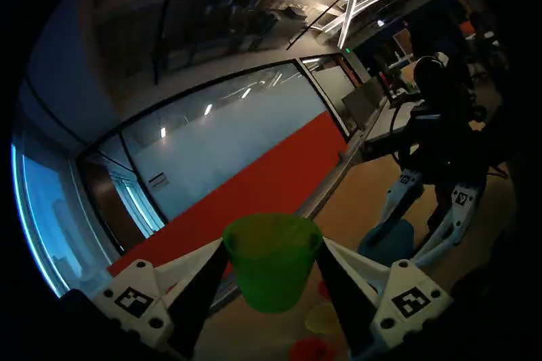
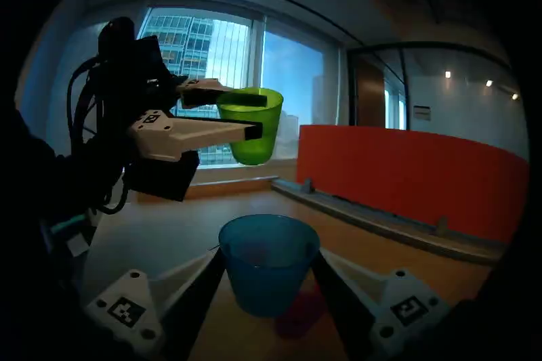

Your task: Pour water

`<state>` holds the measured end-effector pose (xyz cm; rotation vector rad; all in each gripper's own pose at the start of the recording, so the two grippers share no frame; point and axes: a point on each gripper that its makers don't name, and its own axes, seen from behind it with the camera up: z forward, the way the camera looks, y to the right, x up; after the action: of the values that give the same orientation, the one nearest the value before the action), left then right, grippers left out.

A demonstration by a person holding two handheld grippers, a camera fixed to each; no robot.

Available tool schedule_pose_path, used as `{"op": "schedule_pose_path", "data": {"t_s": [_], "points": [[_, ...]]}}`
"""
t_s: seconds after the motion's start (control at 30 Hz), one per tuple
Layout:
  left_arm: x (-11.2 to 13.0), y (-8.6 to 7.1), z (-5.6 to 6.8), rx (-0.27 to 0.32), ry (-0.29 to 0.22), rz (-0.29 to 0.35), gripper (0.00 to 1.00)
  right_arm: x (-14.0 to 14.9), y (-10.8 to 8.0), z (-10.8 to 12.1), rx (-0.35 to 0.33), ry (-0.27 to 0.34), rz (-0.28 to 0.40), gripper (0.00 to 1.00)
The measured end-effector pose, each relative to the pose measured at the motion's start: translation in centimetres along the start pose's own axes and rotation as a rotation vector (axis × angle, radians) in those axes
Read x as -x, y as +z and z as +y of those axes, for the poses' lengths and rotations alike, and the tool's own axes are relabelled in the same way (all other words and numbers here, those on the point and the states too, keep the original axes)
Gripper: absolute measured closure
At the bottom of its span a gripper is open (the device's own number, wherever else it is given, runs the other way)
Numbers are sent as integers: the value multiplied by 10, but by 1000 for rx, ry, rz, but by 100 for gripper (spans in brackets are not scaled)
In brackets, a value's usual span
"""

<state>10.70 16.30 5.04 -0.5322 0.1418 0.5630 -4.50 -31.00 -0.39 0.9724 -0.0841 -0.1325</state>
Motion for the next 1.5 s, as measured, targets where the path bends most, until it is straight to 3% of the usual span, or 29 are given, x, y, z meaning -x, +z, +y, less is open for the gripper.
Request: {"op": "schedule_pose_path", "data": {"t_s": [0.43,1.5], "points": [[-14,-2,1,-8,126,-2,14,0,8,-16,-39,3,5,11],[-35,-1,9,-14,320,30,14,-2,14,-35,-84,-21,-7,11]]}}
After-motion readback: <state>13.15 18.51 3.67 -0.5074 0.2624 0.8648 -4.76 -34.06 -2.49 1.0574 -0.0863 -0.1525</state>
